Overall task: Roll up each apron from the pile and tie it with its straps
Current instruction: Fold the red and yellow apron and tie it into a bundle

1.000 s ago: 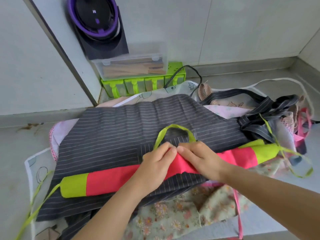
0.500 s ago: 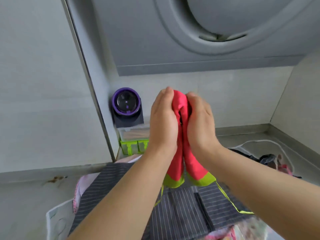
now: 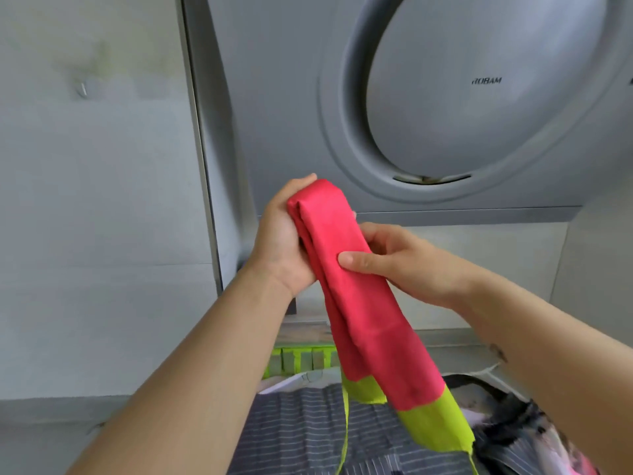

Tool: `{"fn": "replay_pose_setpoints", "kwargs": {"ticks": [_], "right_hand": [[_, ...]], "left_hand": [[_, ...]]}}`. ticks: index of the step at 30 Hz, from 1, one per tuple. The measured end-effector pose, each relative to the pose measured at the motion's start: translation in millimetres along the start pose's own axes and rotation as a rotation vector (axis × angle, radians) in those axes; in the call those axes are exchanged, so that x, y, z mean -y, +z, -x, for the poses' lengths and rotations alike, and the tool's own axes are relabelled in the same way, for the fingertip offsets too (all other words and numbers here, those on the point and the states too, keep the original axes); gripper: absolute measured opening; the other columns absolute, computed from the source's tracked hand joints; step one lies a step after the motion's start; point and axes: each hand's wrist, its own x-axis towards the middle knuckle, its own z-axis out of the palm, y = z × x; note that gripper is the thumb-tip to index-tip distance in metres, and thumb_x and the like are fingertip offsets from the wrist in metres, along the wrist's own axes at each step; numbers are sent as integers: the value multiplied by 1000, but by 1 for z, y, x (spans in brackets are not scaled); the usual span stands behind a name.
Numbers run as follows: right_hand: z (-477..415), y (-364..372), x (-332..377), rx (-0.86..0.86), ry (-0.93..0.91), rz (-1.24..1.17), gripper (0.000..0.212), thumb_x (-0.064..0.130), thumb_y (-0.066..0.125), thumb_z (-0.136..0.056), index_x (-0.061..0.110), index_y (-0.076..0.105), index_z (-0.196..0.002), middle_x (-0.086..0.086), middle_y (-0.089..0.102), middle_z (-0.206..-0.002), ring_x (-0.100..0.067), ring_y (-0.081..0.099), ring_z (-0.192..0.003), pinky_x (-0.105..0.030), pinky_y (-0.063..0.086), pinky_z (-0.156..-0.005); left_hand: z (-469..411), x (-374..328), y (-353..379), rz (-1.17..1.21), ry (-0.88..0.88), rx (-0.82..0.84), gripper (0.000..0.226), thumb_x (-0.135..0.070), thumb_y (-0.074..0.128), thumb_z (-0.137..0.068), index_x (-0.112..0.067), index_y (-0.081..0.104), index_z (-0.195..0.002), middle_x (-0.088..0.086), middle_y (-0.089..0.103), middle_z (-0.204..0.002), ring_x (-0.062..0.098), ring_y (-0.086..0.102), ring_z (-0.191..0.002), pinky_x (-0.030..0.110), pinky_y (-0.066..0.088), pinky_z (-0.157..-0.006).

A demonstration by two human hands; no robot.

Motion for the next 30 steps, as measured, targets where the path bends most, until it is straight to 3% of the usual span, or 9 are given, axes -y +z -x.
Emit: {"fn": "replay_pose_setpoints", "kwargs": {"ticks": [3,6,10,11,14,17,22,26,30], "right_hand": [[-2,-9,12,86,2,1,18,14,66,-84,12,62,-101,-1,64,-94,-12,62,-86,-26,52,-78],[-5,-13,23,38,-40,28,11,10,62,-84,13,64,-94,6,68,-85,-8,64,-79,-20,51,-72],[-13,-14,22,-336,-99,-29,22,15,68,-82,2,66,-99,-6,70,-88,-16,65,-78,-33,56,-77],[-14,-14,20,-440,-107,-59,22,16,69,-82,1,66,-98,-9,70,-89,-17,65,-78,-35,55,-77],[-17,-14,19,-661,-139,-145,11,16,71,-82,7,67,-87,-7,69,-80,-14,63,-69,-26,53,-64],[-18,-12,23,-774,-129,-233,11,17,72,-82,11,64,-78,-3,67,-71,-13,62,-62,-25,52,-58],[-20,-11,24,-862,-68,-318,20,20,76,-79,12,58,-73,-9,64,-73,-20,61,-66,-39,55,-68],[-23,-15,13,-919,-15,-348,20,21,75,-79,14,57,-74,-4,62,-71,-14,58,-62,-31,51,-63],[-16,-22,-1,-722,172,-450,22,31,74,-79,15,62,-87,-3,67,-78,-13,62,-65,-26,53,-60]], "left_hand": [[-4,-9,7,11,20,46,42,-31,51,-89,-11,58,-53,6,51,-64,18,56,-52,45,38,-109],[-12,-19,19,-42,45,106,43,-35,47,-90,-10,59,-56,6,51,-64,19,57,-53,40,43,-102],[-26,-13,18,-227,294,33,50,-54,36,-97,-12,62,-97,6,67,-86,15,64,-74,27,53,-64],[-25,-4,10,-313,365,10,45,-55,38,-95,-15,56,-106,4,65,-95,12,64,-77,25,51,-62],[-9,32,-10,-641,387,21,35,-54,50,-90,-21,45,-102,-3,57,-94,10,57,-80,26,50,-69],[2,54,-20,-635,276,100,39,-47,51,-81,-17,53,-105,-1,65,-89,8,63,-75,25,54,-67],[1,67,-25,-611,187,150,38,-45,50,-82,-22,65,-108,-5,73,-99,9,67,-91,28,53,-84],[1,76,-23,-670,240,119,34,-42,51,-83,-22,62,-109,-8,71,-94,7,65,-85,22,51,-78],[4,77,-26,-752,288,105,36,-44,51,-84,-19,58,-109,-10,68,-91,2,63,-81,19,48,-72]]}}
